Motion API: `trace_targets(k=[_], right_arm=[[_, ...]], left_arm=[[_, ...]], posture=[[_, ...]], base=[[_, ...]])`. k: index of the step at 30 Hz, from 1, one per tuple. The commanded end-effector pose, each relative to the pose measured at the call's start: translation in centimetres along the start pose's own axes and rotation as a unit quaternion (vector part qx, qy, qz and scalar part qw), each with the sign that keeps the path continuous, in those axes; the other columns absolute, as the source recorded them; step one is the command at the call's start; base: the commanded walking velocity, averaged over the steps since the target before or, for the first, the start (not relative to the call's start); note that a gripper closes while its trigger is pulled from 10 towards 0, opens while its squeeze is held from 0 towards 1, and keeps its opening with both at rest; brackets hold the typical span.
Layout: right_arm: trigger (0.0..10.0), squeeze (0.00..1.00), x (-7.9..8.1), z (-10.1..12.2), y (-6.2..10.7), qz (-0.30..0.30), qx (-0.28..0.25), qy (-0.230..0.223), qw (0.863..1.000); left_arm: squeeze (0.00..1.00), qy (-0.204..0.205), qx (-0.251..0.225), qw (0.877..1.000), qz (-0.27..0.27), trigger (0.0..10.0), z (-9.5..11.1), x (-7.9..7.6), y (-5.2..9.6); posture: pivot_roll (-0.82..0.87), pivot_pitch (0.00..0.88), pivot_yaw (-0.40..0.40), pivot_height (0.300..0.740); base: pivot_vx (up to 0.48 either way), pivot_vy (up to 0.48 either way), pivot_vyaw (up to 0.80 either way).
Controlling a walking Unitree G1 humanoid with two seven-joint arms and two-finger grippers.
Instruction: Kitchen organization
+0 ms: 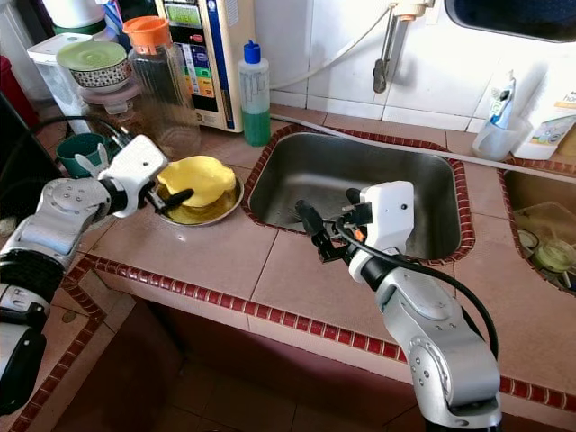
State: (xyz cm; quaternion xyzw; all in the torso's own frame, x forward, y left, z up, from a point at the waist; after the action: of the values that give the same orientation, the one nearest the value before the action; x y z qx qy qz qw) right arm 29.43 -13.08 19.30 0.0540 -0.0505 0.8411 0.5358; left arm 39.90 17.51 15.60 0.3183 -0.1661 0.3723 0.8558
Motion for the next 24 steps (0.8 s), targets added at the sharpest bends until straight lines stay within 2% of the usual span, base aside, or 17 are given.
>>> trace_targets(k=[1, 8, 15, 24], right_arm=[[10.0, 0.95, -0.1, 0.5, -0.1, 0.001, -0.008, 0.004, 1.0], [10.0, 0.95, -0.2, 0.5, 0.0, -0.001, -0.01, 0.004, 1.0], [10.0, 0.95, -0.2, 0.6, 0.0, -0.001, -0.011, 0.004, 1.0], [10.0, 0.95, -0.2, 0.6, -0.1, 0.0, -0.011, 0.005, 1.0]], left_arm=[[0.0, -0.024, -0.006, 0.999, -0.022, 10.0, 0.2, -0.3, 0.3], [0.0, -0.025, -0.007, 0.999, -0.025, 10.0, 0.4, -0.2, 0.2], [0.0, -0.027, -0.022, 0.999, 0.016, 10.0, 1.4, 1.3, 0.3], [0.0, -0.019, -0.025, 0.999, 0.017, 10.0, 1.5, 1.8, 0.5]], posture=[[-0.01, 0.006, 0.04, 0.74], [-0.01, 0.001, 0.042, 0.74], [-0.01, 0.0, 0.041, 0.74], [-0.01, 0.0, 0.039, 0.74]], base=[[0.0, 0.0, 0.0], [0.0, 0.0, 0.0], [0.0, 0.0, 0.0], [0.0, 0.0, 0.0]])
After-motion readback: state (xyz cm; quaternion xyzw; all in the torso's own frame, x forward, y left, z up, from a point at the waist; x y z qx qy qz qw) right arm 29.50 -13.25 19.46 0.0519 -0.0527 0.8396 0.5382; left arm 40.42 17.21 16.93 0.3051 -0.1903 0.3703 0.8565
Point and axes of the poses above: a point about 5 cm out from each wrist's last joint towards the gripper, its own y axis pointing back from the gripper into the wrist, its own z axis along the axis of the wrist's last joint, x = y × z, the point moved 3 cm from there along -y, pointing out of the wrist towards the gripper, and after that the axes turned 4 degrees about -y, right-handed, at the moved point
